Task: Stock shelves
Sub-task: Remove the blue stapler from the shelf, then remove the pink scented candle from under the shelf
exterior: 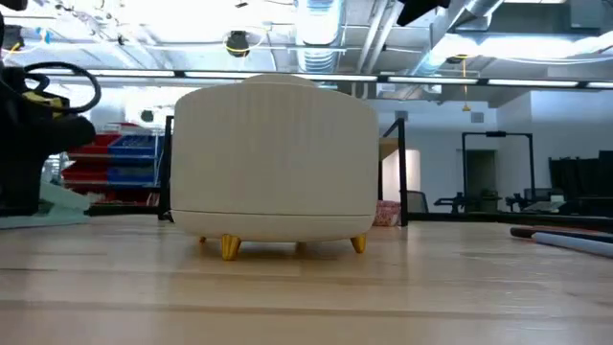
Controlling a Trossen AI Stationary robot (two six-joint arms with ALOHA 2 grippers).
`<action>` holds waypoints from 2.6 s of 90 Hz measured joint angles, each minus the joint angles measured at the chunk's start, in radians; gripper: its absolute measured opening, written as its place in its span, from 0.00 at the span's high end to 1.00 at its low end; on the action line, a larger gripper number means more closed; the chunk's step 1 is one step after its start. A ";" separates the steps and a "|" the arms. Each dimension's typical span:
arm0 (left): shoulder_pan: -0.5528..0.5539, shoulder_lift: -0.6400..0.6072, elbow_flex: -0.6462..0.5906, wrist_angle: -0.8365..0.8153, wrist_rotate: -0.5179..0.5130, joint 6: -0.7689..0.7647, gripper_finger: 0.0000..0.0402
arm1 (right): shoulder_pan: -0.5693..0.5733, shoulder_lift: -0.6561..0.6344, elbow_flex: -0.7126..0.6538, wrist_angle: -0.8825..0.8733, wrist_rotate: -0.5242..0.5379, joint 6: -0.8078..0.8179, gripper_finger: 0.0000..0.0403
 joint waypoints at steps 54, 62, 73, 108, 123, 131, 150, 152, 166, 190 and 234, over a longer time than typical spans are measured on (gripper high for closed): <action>0.000 -0.015 -0.002 0.067 0.078 0.180 0.37 | 0.000 0.000 0.000 0.017 -0.020 -0.001 0.39; 0.000 -0.038 0.009 0.052 0.080 0.200 0.32 | 0.000 0.000 0.000 0.017 -0.020 -0.001 0.39; 0.000 -0.063 0.031 0.008 0.072 0.204 0.30 | 0.000 0.000 0.000 0.017 -0.020 -0.002 0.39; 0.000 -0.087 0.041 -0.018 0.051 0.204 0.30 | 0.000 0.000 0.000 0.017 -0.020 -0.001 0.39; 0.000 -0.120 0.041 -0.022 0.053 0.210 0.30 | 0.000 0.000 0.000 0.016 -0.020 -0.001 0.39; 0.000 -0.156 0.041 -0.029 0.054 0.210 0.30 | 0.000 0.000 0.000 0.016 -0.020 0.009 0.39; 0.001 -0.256 0.057 -0.066 0.038 0.202 0.30 | -0.001 0.014 0.000 0.040 -0.020 0.144 0.39; 0.001 -0.264 0.060 -0.067 0.030 0.202 0.30 | -0.001 0.017 0.000 0.042 -0.020 0.159 0.39; 0.001 -0.299 0.106 -0.099 -0.040 0.226 0.30 | 0.003 0.086 0.001 0.071 -0.020 0.233 0.39; 0.001 -0.310 0.251 -0.088 -0.231 0.445 0.30 | 0.023 0.280 0.000 0.091 -0.050 0.328 0.39; 0.001 -0.309 0.349 0.096 -0.477 0.867 0.30 | -0.028 0.426 0.000 0.066 0.078 0.637 0.39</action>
